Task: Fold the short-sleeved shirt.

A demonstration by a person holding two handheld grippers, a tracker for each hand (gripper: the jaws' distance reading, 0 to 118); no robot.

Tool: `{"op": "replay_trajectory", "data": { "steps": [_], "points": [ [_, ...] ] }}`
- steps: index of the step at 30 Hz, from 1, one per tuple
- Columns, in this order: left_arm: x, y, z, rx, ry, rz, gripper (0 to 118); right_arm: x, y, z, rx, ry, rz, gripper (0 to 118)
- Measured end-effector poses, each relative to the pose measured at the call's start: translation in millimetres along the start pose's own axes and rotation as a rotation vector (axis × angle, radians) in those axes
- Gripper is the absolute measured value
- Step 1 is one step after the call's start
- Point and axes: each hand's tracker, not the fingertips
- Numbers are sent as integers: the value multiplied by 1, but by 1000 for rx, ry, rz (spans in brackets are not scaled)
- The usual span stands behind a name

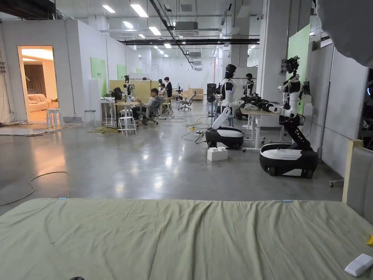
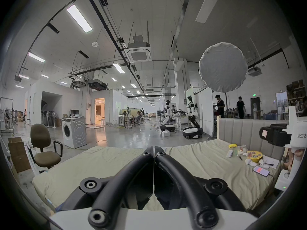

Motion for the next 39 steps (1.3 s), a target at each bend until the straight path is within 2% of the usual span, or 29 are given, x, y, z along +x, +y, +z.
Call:
{"op": "replay_trajectory", "data": {
  "steps": [8, 13, 14, 15, 16, 17, 20, 22, 24, 25, 26, 27, 28, 29, 31, 32, 33, 35, 37, 39],
  "points": [
    [-7, 2, 0, -1, -4, 20, 0, 1, 4, 0, 13, 1, 2, 0],
    [-7, 18, -9, -3, -27, -18, 0, 2, 14, -7, 21, 28, 13, 0],
    [-5, 20, -10, 0, -37, -51, 0, 1, 17, -8, 32, 32, 31, 0],
    [0, 20, -11, 7, -32, -132, 0, -2, 20, -9, 39, 36, 91, 0],
    [6, 17, -14, 1, -28, -238, 0, -6, 21, -12, 26, 33, 169, 0],
    [14, 8, -16, -16, -22, -403, 0, -12, 19, -15, 0, 21, 285, 0],
    [34, -59, -21, -32, 14, -1076, 0, -36, -11, -23, -95, 14, 740, 0],
    [33, -106, -18, -112, -62, -1373, 0, -51, -51, -22, -117, 51, 1081, 0],
    [31, -143, -10, -152, -171, -1573, 1, -60, -100, -14, -77, 133, 1431, 0],
    [30, -164, -4, -155, -216, -1619, 1, -63, -126, -7, -14, 193, 1598, 0],
    [30, -178, -1, -150, -228, -1643, 1, -61, -142, -3, -31, 238, 1623, 0],
    [32, -189, 3, -117, -254, -1625, 1, -61, -159, 4, -42, 325, 1647, 1],
    [37, -188, 6, -148, -292, -1600, 1, -63, -168, 6, -82, 377, 1641, 1],
    [41, -187, 8, -187, -305, -1550, 1, -62, -174, 9, -111, 387, 1613, 1],
    [36, -180, 3, -178, -290, -1391, 1, -67, -172, 10, -108, 362, 1533, 1],
    [34, -167, -2, -181, -251, -1308, 1, -68, -159, 7, -88, 330, 1467, 1],
    [33, -150, -10, -178, -167, -1166, 1, -68, -139, 3, -85, 279, 1315, 1],
    [21, -100, -25, -184, -65, -811, 1, -59, -90, -6, -91, 171, 897, 1],
    [-8, -54, -25, -156, -59, -339, 1, -35, -47, -11, -99, 81, 410, 1],
    [-17, -10, -9, -117, -99, 126, 1, -8, -32, -5, -67, 45, 15, 1]
  ]
}}
